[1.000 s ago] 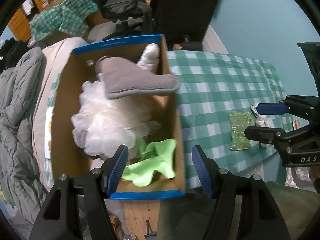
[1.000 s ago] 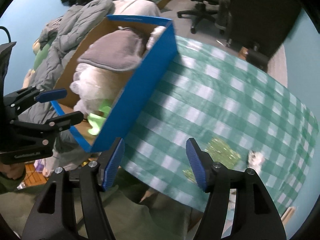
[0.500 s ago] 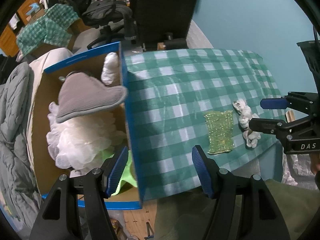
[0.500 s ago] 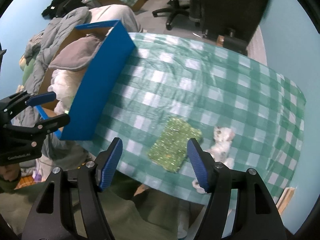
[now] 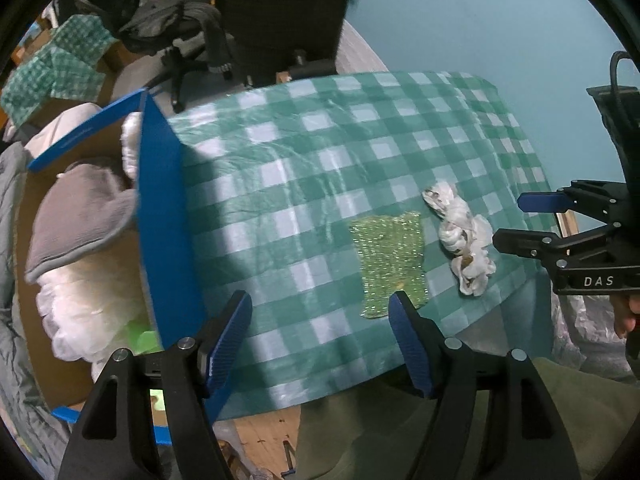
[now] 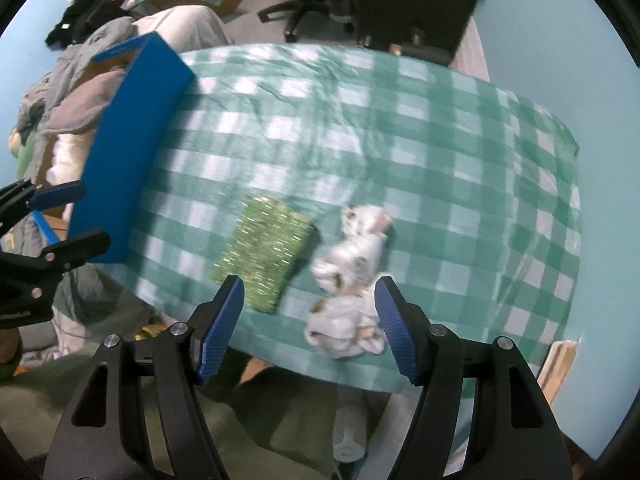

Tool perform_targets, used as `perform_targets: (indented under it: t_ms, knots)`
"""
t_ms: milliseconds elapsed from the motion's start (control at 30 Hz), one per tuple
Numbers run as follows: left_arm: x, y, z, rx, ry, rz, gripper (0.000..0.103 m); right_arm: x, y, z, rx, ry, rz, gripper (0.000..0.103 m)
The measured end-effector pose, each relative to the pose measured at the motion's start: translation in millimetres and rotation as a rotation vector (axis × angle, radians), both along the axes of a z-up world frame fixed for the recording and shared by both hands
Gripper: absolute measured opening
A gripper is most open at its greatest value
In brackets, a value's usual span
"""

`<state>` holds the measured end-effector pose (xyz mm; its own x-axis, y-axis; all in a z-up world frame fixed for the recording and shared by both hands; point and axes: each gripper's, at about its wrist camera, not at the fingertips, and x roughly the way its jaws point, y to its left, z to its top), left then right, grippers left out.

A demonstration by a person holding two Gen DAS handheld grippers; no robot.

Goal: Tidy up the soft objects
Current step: 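Move both open tools back over the scrubber and plastic bag bundle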

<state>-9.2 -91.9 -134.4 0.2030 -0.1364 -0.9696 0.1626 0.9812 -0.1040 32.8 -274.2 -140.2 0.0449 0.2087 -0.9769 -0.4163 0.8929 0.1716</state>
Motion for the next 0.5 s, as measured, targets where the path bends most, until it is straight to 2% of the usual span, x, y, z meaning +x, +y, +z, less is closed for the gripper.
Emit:
perform_targets:
  t_ms: [200, 500]
  knots:
    - [8, -17, -20, 0.023, 0.026, -0.029, 0.074, 2, -23, -25, -0.033, 0.023, -0.037, 0.067]
    - [14, -30, -48, 0.018, 0.074, -0.016, 0.079, 4, -23, -55, -0.040, 0.057, -0.024, 0.067]
